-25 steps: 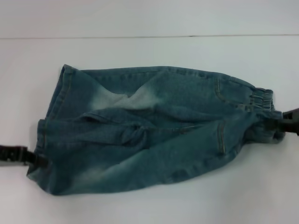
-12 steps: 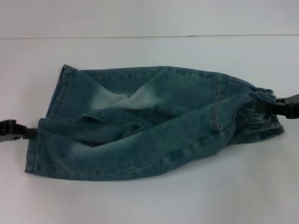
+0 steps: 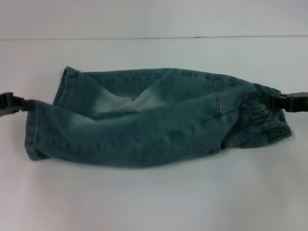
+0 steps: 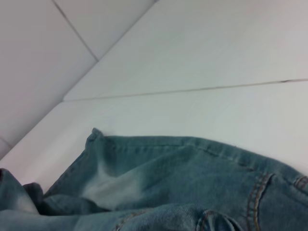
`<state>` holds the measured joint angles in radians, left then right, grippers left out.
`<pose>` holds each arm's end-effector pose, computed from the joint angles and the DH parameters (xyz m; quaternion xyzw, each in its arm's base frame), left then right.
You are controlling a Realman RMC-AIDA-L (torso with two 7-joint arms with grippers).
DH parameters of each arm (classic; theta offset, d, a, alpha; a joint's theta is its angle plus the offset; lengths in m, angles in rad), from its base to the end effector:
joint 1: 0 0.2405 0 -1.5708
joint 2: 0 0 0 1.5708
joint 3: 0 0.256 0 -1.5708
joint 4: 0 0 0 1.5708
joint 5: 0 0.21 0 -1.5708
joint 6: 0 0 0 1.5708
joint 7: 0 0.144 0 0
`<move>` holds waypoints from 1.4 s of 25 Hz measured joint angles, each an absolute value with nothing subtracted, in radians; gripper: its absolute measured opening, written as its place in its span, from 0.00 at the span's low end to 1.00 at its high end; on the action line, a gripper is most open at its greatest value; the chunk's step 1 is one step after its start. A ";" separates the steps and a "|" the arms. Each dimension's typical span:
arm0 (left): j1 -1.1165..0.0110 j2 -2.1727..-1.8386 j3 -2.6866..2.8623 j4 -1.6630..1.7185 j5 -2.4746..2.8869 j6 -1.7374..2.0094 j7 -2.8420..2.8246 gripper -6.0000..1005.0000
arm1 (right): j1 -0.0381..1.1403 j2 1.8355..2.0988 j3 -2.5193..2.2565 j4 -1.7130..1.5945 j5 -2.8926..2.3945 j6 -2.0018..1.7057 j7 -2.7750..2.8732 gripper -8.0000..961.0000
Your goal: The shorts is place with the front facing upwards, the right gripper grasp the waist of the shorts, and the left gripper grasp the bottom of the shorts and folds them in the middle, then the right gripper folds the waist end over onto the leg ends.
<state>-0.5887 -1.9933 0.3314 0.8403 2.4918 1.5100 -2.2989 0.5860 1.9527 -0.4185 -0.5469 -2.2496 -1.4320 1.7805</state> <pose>-0.3265 0.3508 0.0896 -0.7390 -0.6183 -0.1607 0.2138 0.3182 0.3540 0.0492 -0.8464 0.4537 0.2038 0.1902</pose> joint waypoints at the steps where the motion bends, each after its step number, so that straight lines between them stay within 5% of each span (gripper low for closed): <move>1: -0.590 -1.992 0.331 0.833 2.481 1.498 -2.299 0.03 | 0.585 1.953 -0.418 -0.543 -2.243 -1.425 1.779 0.06; 23: -0.658 -2.012 0.345 0.721 2.371 1.253 -2.233 0.03 | 0.567 1.991 -0.412 -0.514 -2.131 -1.284 1.717 0.07; 35: -0.678 -2.024 0.435 0.718 2.353 1.127 -2.214 0.03 | 0.518 1.956 -0.404 -0.506 -2.006 -1.411 1.725 0.08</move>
